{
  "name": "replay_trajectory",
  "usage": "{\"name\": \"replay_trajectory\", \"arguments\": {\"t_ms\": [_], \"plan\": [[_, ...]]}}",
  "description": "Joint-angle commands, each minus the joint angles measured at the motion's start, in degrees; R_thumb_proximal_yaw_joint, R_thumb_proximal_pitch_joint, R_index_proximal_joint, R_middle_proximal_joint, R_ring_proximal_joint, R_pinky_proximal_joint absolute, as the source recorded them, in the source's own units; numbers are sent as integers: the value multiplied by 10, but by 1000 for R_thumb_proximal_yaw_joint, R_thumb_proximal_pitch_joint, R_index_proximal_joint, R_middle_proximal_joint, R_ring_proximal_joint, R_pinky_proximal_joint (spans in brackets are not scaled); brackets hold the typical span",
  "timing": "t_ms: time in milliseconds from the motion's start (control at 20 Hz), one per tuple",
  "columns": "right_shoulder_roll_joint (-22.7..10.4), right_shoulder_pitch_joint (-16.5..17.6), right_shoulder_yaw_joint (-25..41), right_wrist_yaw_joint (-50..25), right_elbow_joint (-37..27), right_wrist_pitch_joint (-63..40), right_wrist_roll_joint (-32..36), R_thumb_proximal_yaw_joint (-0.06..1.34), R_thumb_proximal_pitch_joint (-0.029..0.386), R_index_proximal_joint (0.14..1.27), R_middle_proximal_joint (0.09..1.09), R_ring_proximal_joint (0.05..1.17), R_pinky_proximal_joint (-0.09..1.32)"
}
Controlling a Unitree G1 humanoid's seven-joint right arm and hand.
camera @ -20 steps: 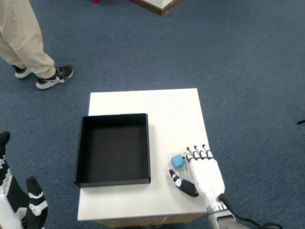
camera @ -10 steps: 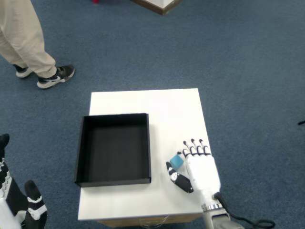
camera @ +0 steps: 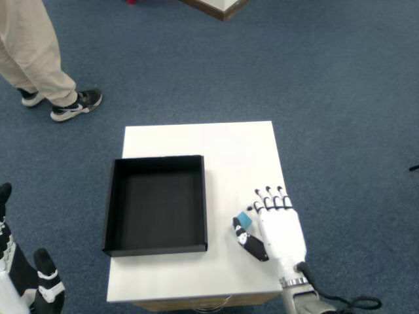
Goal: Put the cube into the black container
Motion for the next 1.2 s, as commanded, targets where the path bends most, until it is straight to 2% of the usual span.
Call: {"name": "replay_trajectory", "arguments": {"t_ms": [50, 500, 650, 1200], "plan": [[-4, -22, 2, -10, 4, -8, 13, 393, 166, 715, 291, 213, 62], [-4, -16, 4, 31, 37, -16, 25, 458, 123, 701, 296, 227, 112], [-3, -15, 9, 32, 30, -15, 25, 434, 118, 636, 291, 225, 116], [-2, -17, 25, 18, 13, -22, 38, 418, 100, 576, 260, 205, 92]]}}
